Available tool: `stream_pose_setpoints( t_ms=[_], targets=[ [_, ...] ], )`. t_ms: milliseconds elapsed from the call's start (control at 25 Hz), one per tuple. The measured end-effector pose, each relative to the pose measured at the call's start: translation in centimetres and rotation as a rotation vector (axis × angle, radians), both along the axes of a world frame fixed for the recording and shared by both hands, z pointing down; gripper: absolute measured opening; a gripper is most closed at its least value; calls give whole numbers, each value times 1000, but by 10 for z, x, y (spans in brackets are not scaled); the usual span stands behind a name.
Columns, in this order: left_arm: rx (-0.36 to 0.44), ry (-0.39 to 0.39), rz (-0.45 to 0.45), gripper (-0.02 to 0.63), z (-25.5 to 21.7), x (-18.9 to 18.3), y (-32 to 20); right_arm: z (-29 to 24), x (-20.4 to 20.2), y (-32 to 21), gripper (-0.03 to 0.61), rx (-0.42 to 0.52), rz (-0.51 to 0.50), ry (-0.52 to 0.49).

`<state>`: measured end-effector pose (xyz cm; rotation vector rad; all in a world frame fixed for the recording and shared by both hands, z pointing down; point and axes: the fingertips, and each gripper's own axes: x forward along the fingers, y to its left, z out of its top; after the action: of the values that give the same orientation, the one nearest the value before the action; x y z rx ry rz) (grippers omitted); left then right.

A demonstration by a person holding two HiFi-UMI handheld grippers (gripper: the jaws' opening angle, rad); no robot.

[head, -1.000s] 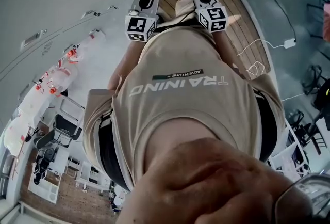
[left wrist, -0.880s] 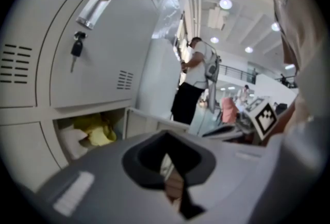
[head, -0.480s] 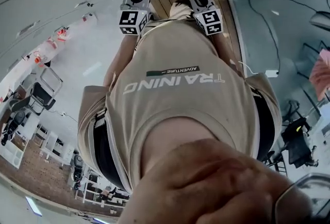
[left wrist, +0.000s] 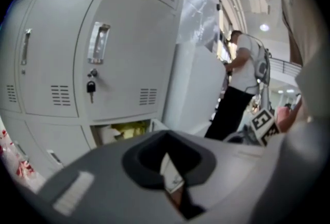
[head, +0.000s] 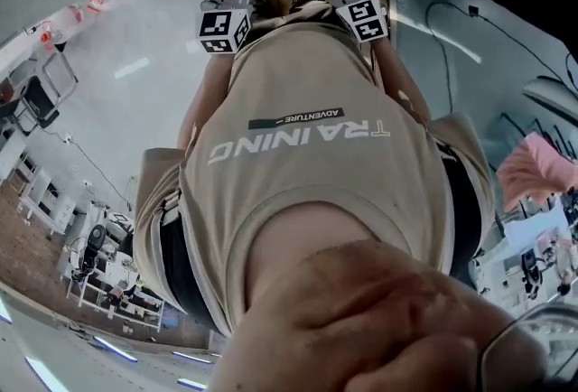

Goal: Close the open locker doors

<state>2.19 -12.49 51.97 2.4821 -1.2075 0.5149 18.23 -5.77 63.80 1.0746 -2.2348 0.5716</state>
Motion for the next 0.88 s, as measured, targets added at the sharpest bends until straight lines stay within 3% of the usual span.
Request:
stream_pose_setpoints(
  t_ms=[240, 880],
  targets=[
    [-21, 12, -49, 0, -1, -13, 7, 10, -10, -8, 15, -44, -57, 13],
    [25, 76, -154, 0, -11, -64, -6, 24, -43, -8, 15, -97, -203, 109]
  ],
)
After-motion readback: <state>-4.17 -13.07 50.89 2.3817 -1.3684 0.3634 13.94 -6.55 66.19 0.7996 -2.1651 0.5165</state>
